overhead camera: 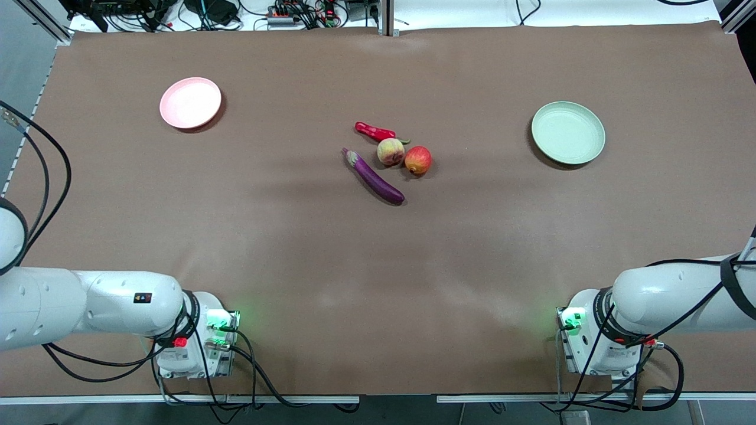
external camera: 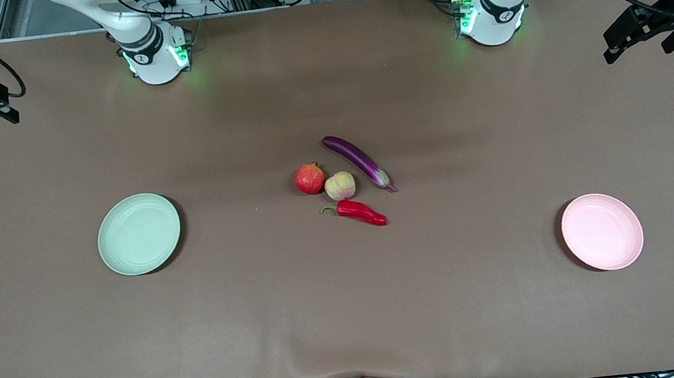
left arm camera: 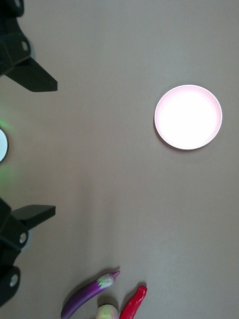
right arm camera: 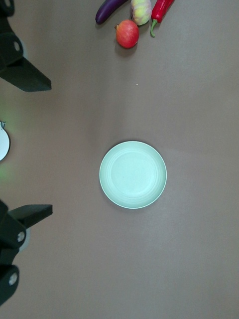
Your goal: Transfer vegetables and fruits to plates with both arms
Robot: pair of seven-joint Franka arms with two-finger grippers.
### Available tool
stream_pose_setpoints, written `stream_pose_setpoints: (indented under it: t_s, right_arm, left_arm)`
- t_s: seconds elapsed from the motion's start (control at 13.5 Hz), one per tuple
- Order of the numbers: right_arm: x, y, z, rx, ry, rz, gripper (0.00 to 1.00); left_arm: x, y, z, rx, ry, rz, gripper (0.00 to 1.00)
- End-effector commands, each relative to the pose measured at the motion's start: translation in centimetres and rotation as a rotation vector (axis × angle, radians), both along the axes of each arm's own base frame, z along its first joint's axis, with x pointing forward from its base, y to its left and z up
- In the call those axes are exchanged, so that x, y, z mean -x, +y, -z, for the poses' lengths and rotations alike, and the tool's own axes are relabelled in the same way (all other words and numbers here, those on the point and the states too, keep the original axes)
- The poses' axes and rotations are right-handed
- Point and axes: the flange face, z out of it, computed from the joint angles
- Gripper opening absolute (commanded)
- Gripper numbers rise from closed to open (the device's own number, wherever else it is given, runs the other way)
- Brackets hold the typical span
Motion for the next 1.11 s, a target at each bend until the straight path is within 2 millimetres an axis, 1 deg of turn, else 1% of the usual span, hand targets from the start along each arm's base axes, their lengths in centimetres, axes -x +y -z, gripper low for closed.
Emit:
stream_pose_setpoints:
  t_s: [0.0,0.3,0.52,0.74,1.04]
  right_arm:
    - [-0.05,-0.83,-0.28,-0.02,0.005,0.021,1.0]
    - [-0.04,-0.51,-0.27,-0.019,0.005,0.015,1.0]
    - [-0.06,-0.59,-0.29,-0.02,0.003,0.015,1.0]
    - [-0.12,-0.68,-0.21,-0.02,0.005,0.017,1.0]
    - [-0.1,-0.66,-0.2,-0.021,0.006,0.016,1.0]
  left_arm:
    - [-0.34,0.61,-0.54,-0.018,0.008,0.004,1.0]
    - [-0.88,0.77,-0.62,-0.018,0.007,0.001,1.0]
    - [-0.74,1.19,-0.56,-0.014,0.021,0.009,1.0]
    - [-0.74,1.12,0.05,-0.015,0.038,0.025,1.0]
    - [-0.67,1.04,0.2,-0.015,0.043,0.027,1.0]
